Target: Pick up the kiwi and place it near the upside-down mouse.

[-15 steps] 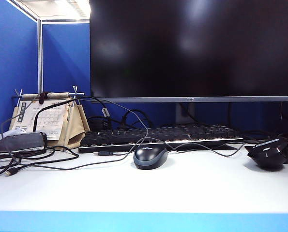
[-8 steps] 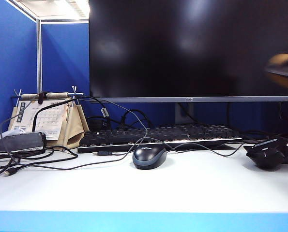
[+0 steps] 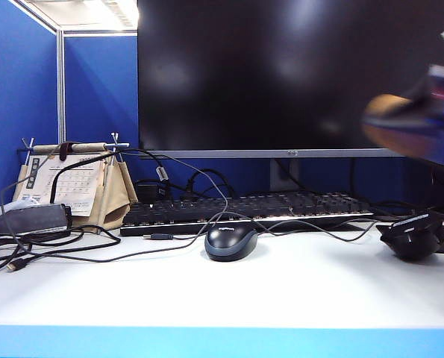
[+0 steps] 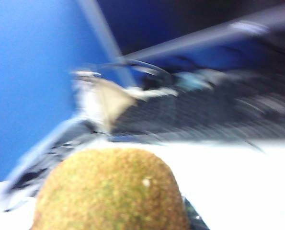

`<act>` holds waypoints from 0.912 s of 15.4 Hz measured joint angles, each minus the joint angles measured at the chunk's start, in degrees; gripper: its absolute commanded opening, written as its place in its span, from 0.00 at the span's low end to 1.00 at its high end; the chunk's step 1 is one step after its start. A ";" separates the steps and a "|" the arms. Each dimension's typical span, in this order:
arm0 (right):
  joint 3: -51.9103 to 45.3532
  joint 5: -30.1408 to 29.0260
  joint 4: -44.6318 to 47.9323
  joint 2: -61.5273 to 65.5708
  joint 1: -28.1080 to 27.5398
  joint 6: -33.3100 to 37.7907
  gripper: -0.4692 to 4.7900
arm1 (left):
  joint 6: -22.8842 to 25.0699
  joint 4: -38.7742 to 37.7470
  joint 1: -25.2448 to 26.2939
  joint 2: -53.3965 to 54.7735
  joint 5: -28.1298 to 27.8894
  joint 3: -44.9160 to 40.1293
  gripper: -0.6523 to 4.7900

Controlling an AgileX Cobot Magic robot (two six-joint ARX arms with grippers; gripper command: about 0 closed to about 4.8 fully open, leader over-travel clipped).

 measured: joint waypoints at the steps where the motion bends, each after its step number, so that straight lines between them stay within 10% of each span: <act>1: -2.14 0.00 -0.02 -1.44 -1.88 -0.04 0.47 | 0.02 0.04 0.00 -0.85 0.00 0.00 0.22; 5: -9.27 -0.07 -2.34 -12.52 -7.63 -0.20 0.46 | 0.70 -0.11 -0.02 -1.18 -2.54 0.00 0.22; 14: -4.76 18.78 -54.84 -34.80 3.02 -25.97 0.40 | 1.11 -2.25 -0.02 -1.22 -2.49 0.00 0.22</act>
